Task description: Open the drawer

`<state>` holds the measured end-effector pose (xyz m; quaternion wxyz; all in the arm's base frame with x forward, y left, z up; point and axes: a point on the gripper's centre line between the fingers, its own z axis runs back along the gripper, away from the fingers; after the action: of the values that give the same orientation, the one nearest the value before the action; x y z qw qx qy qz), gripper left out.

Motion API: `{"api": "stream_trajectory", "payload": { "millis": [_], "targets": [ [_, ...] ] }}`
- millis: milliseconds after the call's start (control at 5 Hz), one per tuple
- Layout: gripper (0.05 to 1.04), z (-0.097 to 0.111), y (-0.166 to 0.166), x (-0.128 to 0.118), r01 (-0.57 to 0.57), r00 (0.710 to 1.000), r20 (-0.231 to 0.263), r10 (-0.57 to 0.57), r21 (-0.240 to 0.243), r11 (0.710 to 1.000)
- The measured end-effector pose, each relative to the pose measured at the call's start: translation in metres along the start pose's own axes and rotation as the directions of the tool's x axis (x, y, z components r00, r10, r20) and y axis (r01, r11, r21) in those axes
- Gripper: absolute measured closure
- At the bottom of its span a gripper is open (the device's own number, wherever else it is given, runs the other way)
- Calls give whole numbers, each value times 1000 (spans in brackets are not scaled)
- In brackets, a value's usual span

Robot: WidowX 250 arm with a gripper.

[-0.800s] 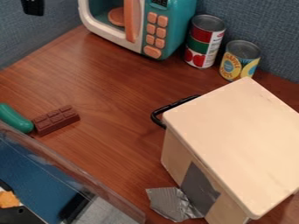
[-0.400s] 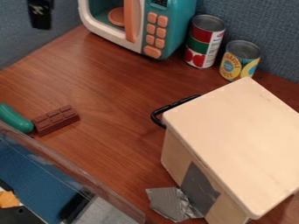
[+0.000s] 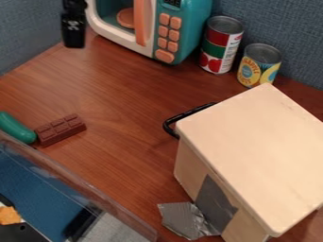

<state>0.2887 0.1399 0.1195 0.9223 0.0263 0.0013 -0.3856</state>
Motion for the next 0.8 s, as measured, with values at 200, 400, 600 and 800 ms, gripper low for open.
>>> {"api": "stream_trajectory", "payload": {
  "millis": [200, 400, 600, 800],
  "targets": [
    [83, -12, -13, 14, -34, 999, 9, 34, -44, 998],
    [83, -28, -30, 38, -86, 996, 19, 88, -87, 993],
    [83, -36, -46, 61, -97, 995, 16, 99, -89, 991],
    [83, -49, -64, 86, -96, 995, 0, 97, -101, 990]
  ]
}}
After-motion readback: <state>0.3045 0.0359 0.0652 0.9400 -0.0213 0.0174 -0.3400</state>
